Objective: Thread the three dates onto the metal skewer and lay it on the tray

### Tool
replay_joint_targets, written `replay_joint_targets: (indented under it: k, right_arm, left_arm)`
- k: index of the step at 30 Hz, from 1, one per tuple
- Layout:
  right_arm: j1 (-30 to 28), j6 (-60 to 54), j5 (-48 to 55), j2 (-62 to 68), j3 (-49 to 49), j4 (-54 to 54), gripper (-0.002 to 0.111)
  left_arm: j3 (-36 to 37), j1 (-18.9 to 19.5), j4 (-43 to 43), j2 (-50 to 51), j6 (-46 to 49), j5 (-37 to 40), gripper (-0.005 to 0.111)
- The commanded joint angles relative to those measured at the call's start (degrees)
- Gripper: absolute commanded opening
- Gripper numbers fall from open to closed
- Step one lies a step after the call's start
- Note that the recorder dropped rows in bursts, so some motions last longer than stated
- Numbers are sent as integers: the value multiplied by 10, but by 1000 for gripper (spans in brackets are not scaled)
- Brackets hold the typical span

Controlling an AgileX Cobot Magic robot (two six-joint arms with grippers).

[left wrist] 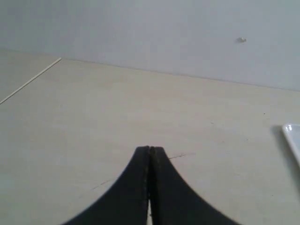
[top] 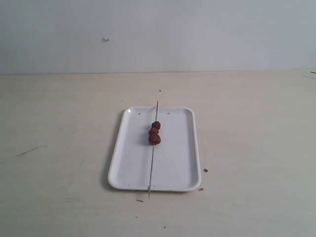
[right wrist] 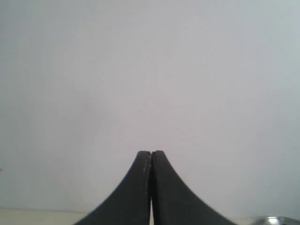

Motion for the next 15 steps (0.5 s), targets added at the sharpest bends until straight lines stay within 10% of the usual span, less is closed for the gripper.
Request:
replay_joint_targets:
  k: [1,7,11,15]
  right_arm:
    - [-37,-14,1,-47,33,-7,0]
    - [-45,23,54,-51,79,-58,0]
    - [-119,375,210,-106,110,-480,0]
    - [-126,532,211,-146,139,-571,0]
  left_arm:
    - [0,1,2,-2,-4,-1,0]
    - [0,1,2,-2,-4,-1,0]
    - [0,1,2,-2,-4,-1,0]
    - [0,1,2,-2,-4,-1,0]
